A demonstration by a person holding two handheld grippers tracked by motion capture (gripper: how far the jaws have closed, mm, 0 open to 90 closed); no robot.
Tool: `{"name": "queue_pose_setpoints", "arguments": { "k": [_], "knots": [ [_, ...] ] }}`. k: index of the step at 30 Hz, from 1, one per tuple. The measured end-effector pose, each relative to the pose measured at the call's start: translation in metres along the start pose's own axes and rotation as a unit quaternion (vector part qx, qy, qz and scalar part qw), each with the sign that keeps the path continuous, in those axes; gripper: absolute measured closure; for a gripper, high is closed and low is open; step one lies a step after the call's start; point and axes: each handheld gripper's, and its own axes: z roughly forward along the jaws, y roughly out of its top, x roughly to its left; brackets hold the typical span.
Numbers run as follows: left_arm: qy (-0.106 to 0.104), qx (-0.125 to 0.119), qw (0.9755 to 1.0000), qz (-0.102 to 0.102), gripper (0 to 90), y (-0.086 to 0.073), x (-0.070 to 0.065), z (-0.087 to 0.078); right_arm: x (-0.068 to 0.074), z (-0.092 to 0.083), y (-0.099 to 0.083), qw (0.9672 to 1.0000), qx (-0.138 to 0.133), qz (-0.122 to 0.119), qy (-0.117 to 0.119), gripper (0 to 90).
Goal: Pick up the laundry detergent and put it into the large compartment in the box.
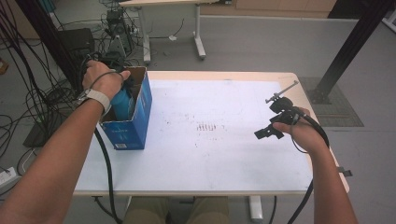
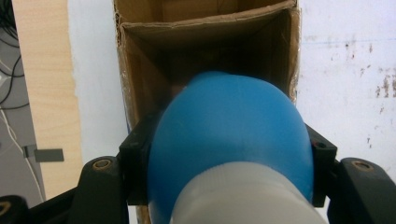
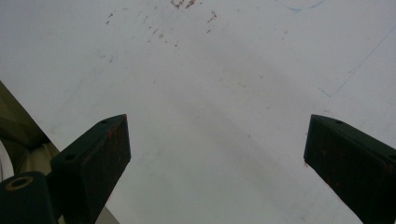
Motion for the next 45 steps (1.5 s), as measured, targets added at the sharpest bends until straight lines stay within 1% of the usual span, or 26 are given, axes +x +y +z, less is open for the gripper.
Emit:
{"name": "queue_pose_setpoints", "arguments": {
  "k": [4,11,21,29,33,45],
  "knots": [
    [0.0,0.005,1.0,0.002,38.0,0.0,0.001,0.005,0.0,0.0,-0.001,1.0,0.0,0.001,-0.001,7.0],
    [0.005,0.004,1.0,0.004,38.0,-0.001,-0.002,0.009,0.0,0.001,0.0,1.0,0.0,0.0,0.0,7.0],
    [0.002,0.012,0.9999,0.006,37.9,-0.001,-0.001,0.02,0.0,0.001,-0.001,1.0,0.001,0.002,0.001,7.0],
    [0.008,0.012,0.9999,0.009,38.0,-0.002,-0.004,0.023,-0.001,0.001,-0.002,1.0,0.001,0.003,0.001,7.0],
    [0.007,0.01,0.9999,0.008,38.0,-0.003,-0.003,0.025,-0.001,0.002,-0.001,1.0,0.002,0.003,0.002,7.0],
    [0.005,0.016,0.9998,0.009,37.9,-0.002,-0.002,0.033,-0.001,0.003,-0.002,1.0,0.002,0.005,0.003,7.0]
  ]
}}
